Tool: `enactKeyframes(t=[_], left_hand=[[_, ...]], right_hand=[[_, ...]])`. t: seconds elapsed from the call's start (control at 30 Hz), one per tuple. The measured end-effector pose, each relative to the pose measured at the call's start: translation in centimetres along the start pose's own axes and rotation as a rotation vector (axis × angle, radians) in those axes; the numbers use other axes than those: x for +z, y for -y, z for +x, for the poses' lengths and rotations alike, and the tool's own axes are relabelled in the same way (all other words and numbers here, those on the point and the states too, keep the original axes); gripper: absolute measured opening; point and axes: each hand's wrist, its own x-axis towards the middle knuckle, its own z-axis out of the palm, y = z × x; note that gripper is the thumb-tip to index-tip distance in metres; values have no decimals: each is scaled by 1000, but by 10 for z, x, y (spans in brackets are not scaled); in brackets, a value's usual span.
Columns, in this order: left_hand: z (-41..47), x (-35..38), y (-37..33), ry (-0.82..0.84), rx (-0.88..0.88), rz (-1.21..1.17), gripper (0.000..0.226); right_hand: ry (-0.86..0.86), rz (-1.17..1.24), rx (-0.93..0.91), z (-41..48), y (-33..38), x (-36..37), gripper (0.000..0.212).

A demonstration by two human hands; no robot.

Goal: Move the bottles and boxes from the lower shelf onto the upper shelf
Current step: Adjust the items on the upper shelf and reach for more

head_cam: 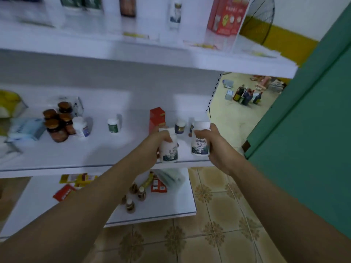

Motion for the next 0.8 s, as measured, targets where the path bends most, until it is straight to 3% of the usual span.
enactKeyframes(t=[0.17,0.3,0.4,0.43,0.57,0.8], left_hand=[[-85,-11,-56,126,58,41,36],[-134,-14,-110,167,217,128,50],[-167,-7,-146,178,306,117,31],[-176,-5,-156,170,335,114,25],[-206,5,-191,125,405,131,16],[-228,8,-212,150,483,147,16]], right_hand=[[89,218,-53,-62,56,50,17],[153,127,-129,-93,105,78,54],[162,58,-163,-107,141,95,98],[169,72,-179,-113,153,101,99],[185,70,-277,-136,198,114,63],[216,42,-352,-159,222,119,56]])
